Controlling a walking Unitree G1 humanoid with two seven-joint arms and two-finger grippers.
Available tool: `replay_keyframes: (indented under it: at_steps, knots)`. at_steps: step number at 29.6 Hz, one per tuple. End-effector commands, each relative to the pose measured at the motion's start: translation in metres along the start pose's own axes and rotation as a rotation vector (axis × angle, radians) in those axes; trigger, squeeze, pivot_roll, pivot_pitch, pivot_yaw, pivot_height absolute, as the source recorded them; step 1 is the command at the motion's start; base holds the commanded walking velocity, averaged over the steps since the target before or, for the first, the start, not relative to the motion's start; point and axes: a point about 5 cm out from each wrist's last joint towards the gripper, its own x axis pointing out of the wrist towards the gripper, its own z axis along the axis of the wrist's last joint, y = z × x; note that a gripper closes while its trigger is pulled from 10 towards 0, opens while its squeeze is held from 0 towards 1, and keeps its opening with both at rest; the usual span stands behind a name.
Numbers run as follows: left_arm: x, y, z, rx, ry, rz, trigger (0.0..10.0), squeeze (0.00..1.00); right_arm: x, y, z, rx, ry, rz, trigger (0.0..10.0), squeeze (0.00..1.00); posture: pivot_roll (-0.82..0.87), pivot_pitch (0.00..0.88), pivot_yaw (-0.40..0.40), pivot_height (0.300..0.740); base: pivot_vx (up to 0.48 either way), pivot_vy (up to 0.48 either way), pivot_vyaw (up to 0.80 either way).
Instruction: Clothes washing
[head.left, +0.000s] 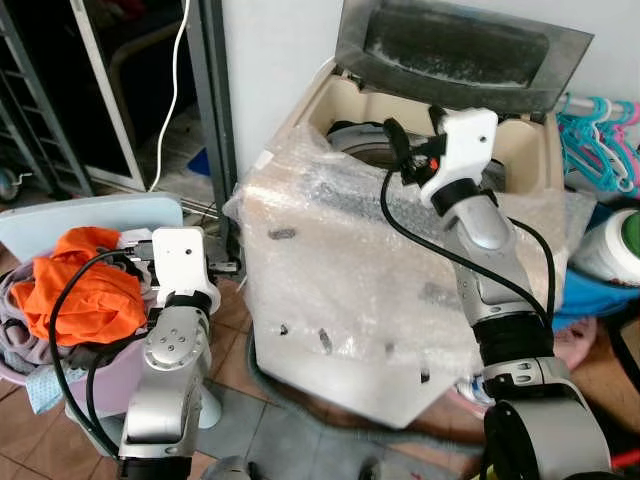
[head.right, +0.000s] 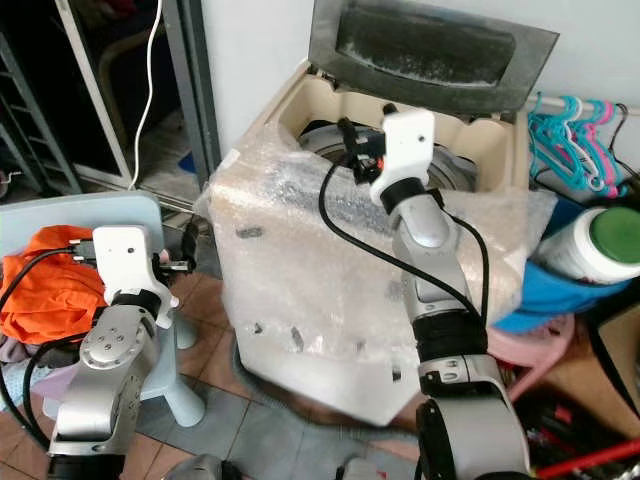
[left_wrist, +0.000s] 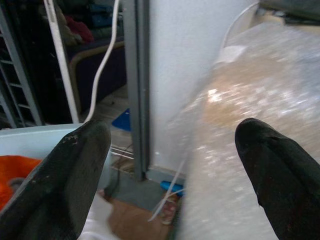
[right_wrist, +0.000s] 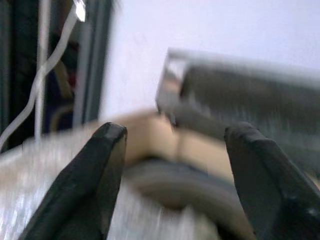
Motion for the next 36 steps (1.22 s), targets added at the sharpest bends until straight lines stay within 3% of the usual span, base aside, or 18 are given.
replay_keyframes:
  at_steps: [1, 6, 7, 8, 9, 11, 17, 22, 25, 30, 31, 33, 36]
  knots:
    - [-0.001, 0.010, -0.001, 0.031, -0.006, 0.033, 10.0, 0.00, -0.003, 0.006, 0.001, 0.008, 0.012, 0.005, 10.0, 1.00, 0.02, 0.000, -0.064, 0.740, 0.000, 0.480, 0.00]
    - [-0.004, 0.021, -0.008, 0.064, 0.006, 0.060, 10.0, 0.00, -0.041, 0.009, -0.026, -0.007, 0.110, -0.027, 10.0, 1.00, 0.01, 0.000, -0.063, 0.740, 0.000, 0.480, 0.00]
    - [-0.005, 0.021, -0.009, 0.063, 0.006, 0.050, 10.0, 0.00, -0.050, 0.011, -0.034, 0.006, 0.136, -0.043, 10.0, 0.67, 0.01, 0.000, -0.060, 0.740, 0.000, 0.480, 0.00]
    - [-0.005, 0.020, -0.010, 0.064, 0.005, 0.045, 10.0, 0.00, -0.052, 0.011, -0.037, 0.011, 0.143, -0.049, 10.0, 0.67, 0.01, 0.000, -0.058, 0.740, 0.000, 0.480, 0.00]
    - [-0.005, 0.019, -0.010, 0.064, 0.004, 0.040, 10.0, 0.00, -0.058, 0.013, -0.041, 0.019, 0.160, -0.068, 10.0, 0.00, 0.02, 0.000, -0.055, 0.740, 0.000, 0.480, 0.00]
    - [-0.004, 0.018, -0.010, 0.067, -0.001, 0.042, 10.0, 0.00, -0.064, 0.018, -0.044, 0.041, 0.179, -0.094, 10.0, 0.00, 0.02, 0.000, -0.052, 0.740, 0.000, 0.480, 0.00]
    - [-0.003, 0.019, -0.009, 0.067, -0.004, 0.034, 10.0, 0.00, -0.060, 0.033, -0.032, 0.084, 0.161, -0.040, 10.0, 0.00, 0.01, 0.000, -0.046, 0.740, 0.000, 0.480, 0.00]
    - [-0.003, 0.021, -0.006, 0.090, -0.045, 0.057, 10.0, 0.00, -0.048, 0.034, -0.023, 0.013, 0.134, -0.012, 10.0, 0.00, 0.01, 0.000, -0.045, 0.740, 0.000, 0.480, 0.00]
    - [-0.005, 0.021, -0.009, 0.065, -0.009, 0.074, 10.0, 0.00, -0.044, 0.039, -0.021, 0.170, 0.166, -0.013, 10.0, 0.00, 0.01, 0.000, -0.047, 0.740, 0.000, 0.000, 0.00]
    - [-0.006, 0.024, -0.007, 0.144, -0.001, 0.137, 10.0, 0.00, -0.044, 0.042, -0.027, 0.145, 0.252, -0.022, 10.0, 0.00, 0.01, 0.000, -0.050, 0.740, 0.000, 0.000, 0.00]
    - [-0.006, 0.022, -0.008, 0.068, 0.007, 0.079, 10.0, 0.00, -0.046, 0.049, -0.029, 0.232, 0.269, 0.056, 10.0, 0.00, 0.01, 0.000, -0.051, 0.740, 0.000, 0.000, 0.00]
    - [-0.006, 0.023, -0.007, 0.017, -0.004, 0.049, 10.0, 0.00, -0.046, 0.051, -0.026, 0.236, 0.237, 0.091, 10.0, 0.00, 0.01, 0.000, -0.050, 0.740, 0.000, 0.000, 0.36]
    - [-0.008, 0.025, -0.008, 0.051, 0.007, 0.072, 10.0, 0.00, -0.045, 0.053, -0.025, 0.254, 0.241, 0.096, 10.0, 0.00, 0.02, 0.000, -0.049, 0.740, 0.000, 0.000, 0.76]
